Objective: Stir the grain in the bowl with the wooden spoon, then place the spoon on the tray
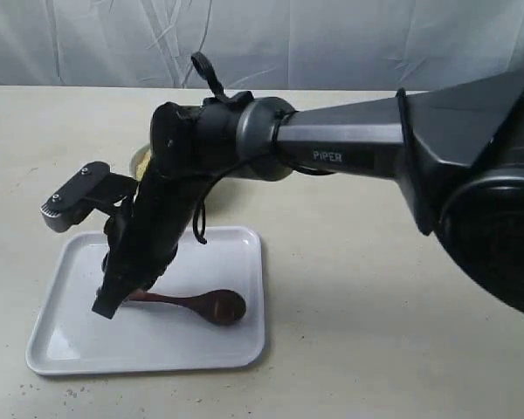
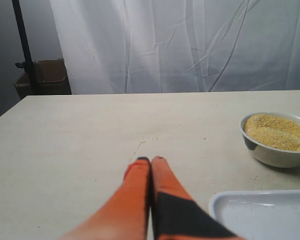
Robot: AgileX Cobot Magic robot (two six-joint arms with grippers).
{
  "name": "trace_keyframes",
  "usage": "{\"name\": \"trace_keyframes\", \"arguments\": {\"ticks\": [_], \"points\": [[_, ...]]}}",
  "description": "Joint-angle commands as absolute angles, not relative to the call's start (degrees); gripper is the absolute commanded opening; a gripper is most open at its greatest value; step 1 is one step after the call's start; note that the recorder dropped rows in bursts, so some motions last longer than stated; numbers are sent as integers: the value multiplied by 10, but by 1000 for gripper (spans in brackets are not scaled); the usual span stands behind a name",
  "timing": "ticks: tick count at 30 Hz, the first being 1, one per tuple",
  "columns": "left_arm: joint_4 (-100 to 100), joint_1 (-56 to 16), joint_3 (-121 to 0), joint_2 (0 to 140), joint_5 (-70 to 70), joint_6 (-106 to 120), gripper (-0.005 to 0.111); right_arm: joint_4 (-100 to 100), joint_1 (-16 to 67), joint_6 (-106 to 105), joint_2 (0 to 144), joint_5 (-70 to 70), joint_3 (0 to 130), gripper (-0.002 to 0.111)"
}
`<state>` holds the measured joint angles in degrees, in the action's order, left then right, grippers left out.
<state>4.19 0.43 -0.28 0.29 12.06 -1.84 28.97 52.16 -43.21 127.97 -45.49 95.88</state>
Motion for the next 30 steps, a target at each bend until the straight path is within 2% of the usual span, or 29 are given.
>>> {"name": "trace_keyframes", "arguments": {"ticks": [1,5,6,7,9,13,20,23,30], "points": [[41,5,0,0,117,-19,0,233,520,-356,1275,-416,958,63],[41,5,0,0,117,-19,0,48,520,-196,1203,-474,958,61],[41,5,0,0,117,-19,0,22,514,-191,1186,-504,953,52],[41,5,0,0,117,-19,0,12,492,-125,1167,-516,937,37],[41,5,0,0,117,-19,0,21,427,-64,1122,-544,887,0],[41,5,0,0,117,-19,0,35,251,-17,952,-536,733,2],[41,5,0,0,117,-19,0,31,49,5,710,-489,585,2],[41,5,0,0,117,-19,0,32,20,17,607,-425,527,2],[41,5,0,0,117,-19,0,-30,20,16,396,-255,358,2]]}}
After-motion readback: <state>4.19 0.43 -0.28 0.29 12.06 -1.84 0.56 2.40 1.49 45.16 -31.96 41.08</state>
